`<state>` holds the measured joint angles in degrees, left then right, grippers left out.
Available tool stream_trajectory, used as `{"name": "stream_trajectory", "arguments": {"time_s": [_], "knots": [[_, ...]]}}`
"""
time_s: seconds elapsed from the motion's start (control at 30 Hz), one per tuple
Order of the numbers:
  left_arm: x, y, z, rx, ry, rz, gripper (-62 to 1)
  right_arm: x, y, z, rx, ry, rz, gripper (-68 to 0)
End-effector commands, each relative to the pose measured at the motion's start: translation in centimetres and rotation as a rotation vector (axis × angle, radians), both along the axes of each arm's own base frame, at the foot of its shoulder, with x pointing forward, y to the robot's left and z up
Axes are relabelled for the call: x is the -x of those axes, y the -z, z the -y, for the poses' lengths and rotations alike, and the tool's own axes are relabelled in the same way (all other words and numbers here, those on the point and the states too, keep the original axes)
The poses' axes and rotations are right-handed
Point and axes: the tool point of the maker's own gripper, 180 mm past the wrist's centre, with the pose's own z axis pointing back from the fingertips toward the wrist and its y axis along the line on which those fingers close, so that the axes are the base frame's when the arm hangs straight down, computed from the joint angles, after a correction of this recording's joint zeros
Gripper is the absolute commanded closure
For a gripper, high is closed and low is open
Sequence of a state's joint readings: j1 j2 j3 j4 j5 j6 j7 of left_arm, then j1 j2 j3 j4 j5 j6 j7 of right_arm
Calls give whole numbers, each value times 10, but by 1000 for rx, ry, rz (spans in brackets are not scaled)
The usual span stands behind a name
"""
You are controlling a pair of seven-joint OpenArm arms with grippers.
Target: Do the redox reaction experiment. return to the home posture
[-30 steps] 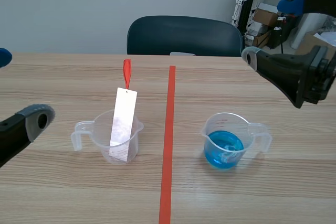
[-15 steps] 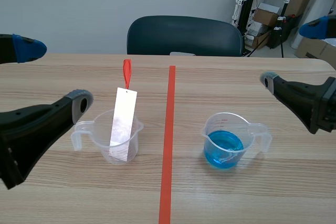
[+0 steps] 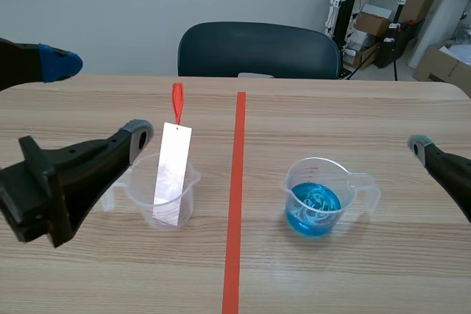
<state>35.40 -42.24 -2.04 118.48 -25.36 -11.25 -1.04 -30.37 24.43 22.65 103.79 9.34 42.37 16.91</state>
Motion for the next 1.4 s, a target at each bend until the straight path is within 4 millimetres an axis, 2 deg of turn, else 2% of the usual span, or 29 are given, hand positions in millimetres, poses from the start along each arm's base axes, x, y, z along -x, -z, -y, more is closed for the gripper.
{"name": "stream_trajectory", "arguments": {"time_s": [0.0,0.2,0.47,0.7,0.9,1.2,1.37], "knots": [[-1,-12,5,26,7,35,-623,-1,-10,-5,-2,-33,36,-679],[-5,-15,11,18,12,64,-623,1,-8,-12,27,-72,54,-679],[-9,-18,16,13,23,72,-623,8,6,-40,30,-186,5,-679],[-9,-17,16,9,21,68,-623,13,1,-57,-25,-246,31,-679],[-8,-9,15,-6,15,35,-623,13,1,-57,-25,-247,31,-679],[12,18,14,18,-4,-75,-623,7,-7,-53,-14,-229,68,-679],[20,18,16,30,-10,-42,-623,6,-14,-52,-4,-227,89,-679]]}}
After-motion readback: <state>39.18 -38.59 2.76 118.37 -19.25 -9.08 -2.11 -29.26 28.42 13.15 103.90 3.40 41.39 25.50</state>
